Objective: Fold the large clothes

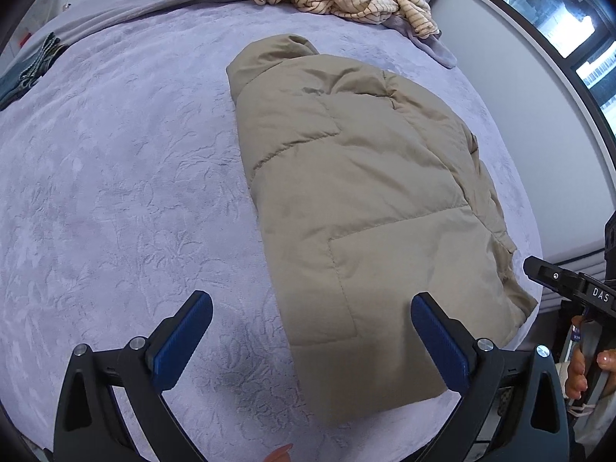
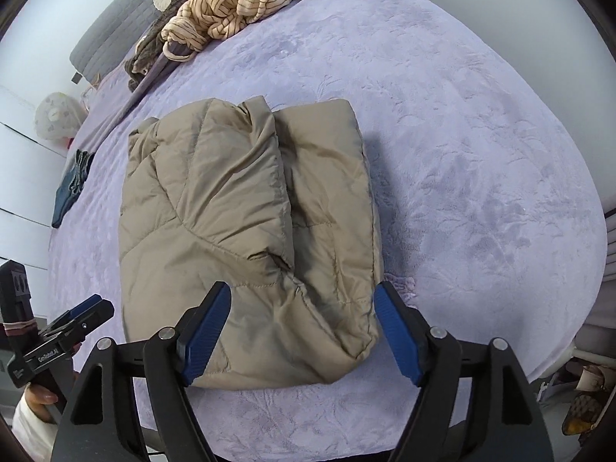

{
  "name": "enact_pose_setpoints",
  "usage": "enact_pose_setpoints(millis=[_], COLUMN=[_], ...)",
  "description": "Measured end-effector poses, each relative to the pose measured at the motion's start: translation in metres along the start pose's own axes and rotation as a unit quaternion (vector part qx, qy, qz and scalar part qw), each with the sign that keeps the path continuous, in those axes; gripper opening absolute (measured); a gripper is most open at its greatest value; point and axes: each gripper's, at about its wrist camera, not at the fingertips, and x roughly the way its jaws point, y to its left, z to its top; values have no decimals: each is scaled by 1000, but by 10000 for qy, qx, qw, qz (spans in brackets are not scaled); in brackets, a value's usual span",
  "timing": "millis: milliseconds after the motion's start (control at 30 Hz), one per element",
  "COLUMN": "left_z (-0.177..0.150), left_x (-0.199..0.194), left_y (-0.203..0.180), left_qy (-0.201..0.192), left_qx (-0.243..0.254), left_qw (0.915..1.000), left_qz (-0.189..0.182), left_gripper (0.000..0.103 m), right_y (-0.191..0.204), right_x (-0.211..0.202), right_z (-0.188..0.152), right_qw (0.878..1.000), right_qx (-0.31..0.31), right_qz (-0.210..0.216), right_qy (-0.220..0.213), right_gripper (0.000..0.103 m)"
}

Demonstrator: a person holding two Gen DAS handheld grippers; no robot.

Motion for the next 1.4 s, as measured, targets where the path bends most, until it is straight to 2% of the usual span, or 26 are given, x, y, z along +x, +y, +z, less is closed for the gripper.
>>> enact_pose_setpoints(millis=[67,167,267,500,667,767,867,1000,1033,1133,1200,1300,1400], left_z=[6,14,22,33,36,38,40,42,43,46,52,66,75], left_x=[5,13,22,44,54,59,64,68,70,72,70,68,86], left_y=[-1,-1,1,15,18,16,12,10,12,18,24,43,56], left_qy=[32,77,131,346,421,464,490,513,525,555,497,297,426], left_qx=[-114,-245,-326,-671,-845,-924,-919,-940,-970,-1009,-942,-1068,-1083], left_qw=[9999,9997,9994,9947,9914,9895,9890,9884,9878,9861,9862,9825,9755], left_qz=[17,22,-46,-699,-907,-1005,-1053,-1073,-1101,-1200,-1269,-1499,-1867], left_gripper=[103,103,103,103,103,103,103,103,103,103,103,103,103], right_y=[-7,-18,-28,-52,-71,-83,-87,-86,-85,-84,-80,-62,-43], right_x=[8,22,36,66,87,111,131,133,131,125,121,118,128], right_z=[12,30,46,63,68,68,69,71,73,78,83,93,101], right_qw=[9999,9990,9972,9904,9821,9706,9532,9223,9167,9032,9036,9247,9383], right_qx=[-34,-37,0,104,441,814,1152,1451,1465,1483,1317,669,170], right_qz=[95,300,581,1135,1534,1913,2448,3368,3525,3884,3919,3506,3080], right_qy=[124,333,462,788,997,1217,1350,1217,1181,1070,1123,1323,1565], right_gripper=[80,90,90,90,91,91,91,94,103,103,103,103,103])
